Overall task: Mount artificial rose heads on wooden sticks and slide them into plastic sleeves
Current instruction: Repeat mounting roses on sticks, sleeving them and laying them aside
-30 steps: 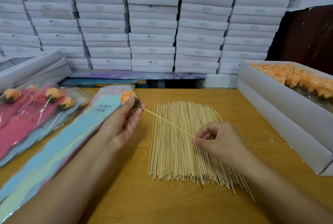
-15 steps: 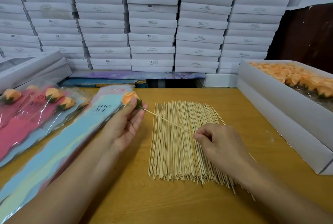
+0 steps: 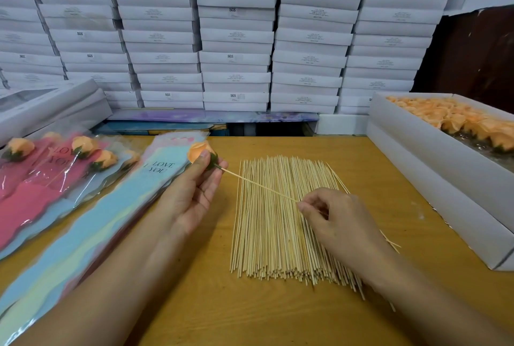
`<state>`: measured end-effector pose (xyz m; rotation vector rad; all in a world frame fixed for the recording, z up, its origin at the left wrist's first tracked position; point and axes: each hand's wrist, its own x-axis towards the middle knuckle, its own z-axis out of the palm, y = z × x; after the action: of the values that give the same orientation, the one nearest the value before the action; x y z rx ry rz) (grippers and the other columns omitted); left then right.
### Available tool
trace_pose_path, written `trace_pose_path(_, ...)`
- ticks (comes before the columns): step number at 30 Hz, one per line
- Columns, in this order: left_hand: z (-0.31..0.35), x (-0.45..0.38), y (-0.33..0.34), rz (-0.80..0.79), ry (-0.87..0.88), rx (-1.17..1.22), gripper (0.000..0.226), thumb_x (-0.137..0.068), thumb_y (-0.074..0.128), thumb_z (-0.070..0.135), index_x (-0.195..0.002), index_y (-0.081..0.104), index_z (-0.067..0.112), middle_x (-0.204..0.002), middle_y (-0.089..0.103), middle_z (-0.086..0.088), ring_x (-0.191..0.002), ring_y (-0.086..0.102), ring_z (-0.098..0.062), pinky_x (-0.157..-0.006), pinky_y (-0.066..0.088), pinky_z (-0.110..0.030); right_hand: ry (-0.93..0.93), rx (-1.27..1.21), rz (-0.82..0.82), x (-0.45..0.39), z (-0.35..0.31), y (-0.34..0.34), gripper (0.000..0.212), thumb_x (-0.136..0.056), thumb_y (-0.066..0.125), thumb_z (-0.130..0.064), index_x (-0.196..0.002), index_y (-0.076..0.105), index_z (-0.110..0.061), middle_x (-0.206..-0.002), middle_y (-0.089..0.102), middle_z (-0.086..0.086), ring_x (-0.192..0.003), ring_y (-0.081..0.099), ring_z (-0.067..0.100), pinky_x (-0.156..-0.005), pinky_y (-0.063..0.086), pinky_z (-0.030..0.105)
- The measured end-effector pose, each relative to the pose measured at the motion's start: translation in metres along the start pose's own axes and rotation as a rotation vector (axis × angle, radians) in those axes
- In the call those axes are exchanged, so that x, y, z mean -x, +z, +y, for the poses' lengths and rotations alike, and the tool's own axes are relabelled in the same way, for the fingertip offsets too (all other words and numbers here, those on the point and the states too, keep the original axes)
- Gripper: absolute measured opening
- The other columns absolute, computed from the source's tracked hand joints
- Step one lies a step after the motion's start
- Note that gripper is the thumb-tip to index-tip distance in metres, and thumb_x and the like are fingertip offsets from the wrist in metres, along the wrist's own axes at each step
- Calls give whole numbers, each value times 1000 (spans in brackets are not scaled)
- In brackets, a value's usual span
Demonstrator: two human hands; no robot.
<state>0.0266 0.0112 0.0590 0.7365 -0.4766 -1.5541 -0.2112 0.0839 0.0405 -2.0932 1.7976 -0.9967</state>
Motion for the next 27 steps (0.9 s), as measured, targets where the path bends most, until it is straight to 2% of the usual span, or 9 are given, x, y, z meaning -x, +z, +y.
trace_pose_path(2, 0, 0, 0, -1, 2, 9, 14, -91, 67, 13, -97, 69, 1, -82, 77, -14, -72, 77, -17, -62, 61, -22, -6, 20, 17, 0, 2, 2, 10, -92, 68, -38, -93, 58, -40, -80, 57, -22, -73, 55, -4, -60, 36, 10)
trace_pose_path(5, -2, 1, 1, -4, -15, 27, 16, -90, 68, 13, -99, 68, 0, -83, 77, -15, -73, 77, -17, -62, 62, -23, -63, 24, 84, 1, 4, 3, 9, -92, 71, -29, -85, 65, -30, -77, 58, -22, -73, 56, -4, -63, 39, 14)
trace_pose_path(11, -3, 1, 0, -36, -18, 31, 30, -79, 72, 13, -106, 67, 0, -86, 77, -16, -76, 77, -18, -56, 60, -21, -90, -31, 158, 1, 9, 1, 10, -93, 69, -21, -84, 74, -22, -70, 66, -16, -72, 62, 1, -56, 43, 11)
trace_pose_path(13, -4, 1, -1, -46, -25, 26, 27, -78, 72, 13, -102, 68, 0, -85, 77, -16, -75, 77, -18, -57, 60, -21, -83, -36, 144, 1, 9, 0, 9, -94, 68, -20, -90, 76, -21, -69, 67, -16, -74, 63, 0, -57, 47, 11)
trace_pose_path(17, -4, 0, -2, -59, -29, 19, 26, -78, 72, 13, -100, 69, -1, -87, 77, -16, -75, 77, -17, -58, 60, -20, -78, -10, 98, 2, 9, 1, 13, -96, 66, -19, -90, 77, -18, -60, 60, -17, -67, 60, -6, -54, 42, 9)
trace_pose_path(20, -4, -1, -3, -62, -25, 14, 27, -77, 72, 13, -100, 69, -1, -87, 77, -16, -75, 77, -17, -57, 60, -20, -82, 20, 83, 3, 7, 3, 15, -97, 63, -19, -87, 75, -17, -56, 57, -15, -58, 58, 0, -50, 39, 11)
trace_pose_path(22, -4, -1, -3, -62, -19, 11, 28, -77, 72, 14, -100, 69, -1, -87, 77, -16, -76, 77, -17, -56, 60, -20, -88, 45, 66, 3, 6, 4, 16, -98, 61, -19, -88, 74, -16, -58, 58, -14, -50, 54, 4, -48, 36, 11)
trace_pose_path(27, -3, -2, -5, -67, -25, 8, 29, -78, 72, 14, -103, 68, -1, -88, 77, -16, -75, 77, -17, -57, 61, -21, -131, 93, 19, 5, 2, 2, 19, -101, 56, -20, -89, 71, -17, -65, 63, -8, -55, 54, 2, -52, 30, 10)
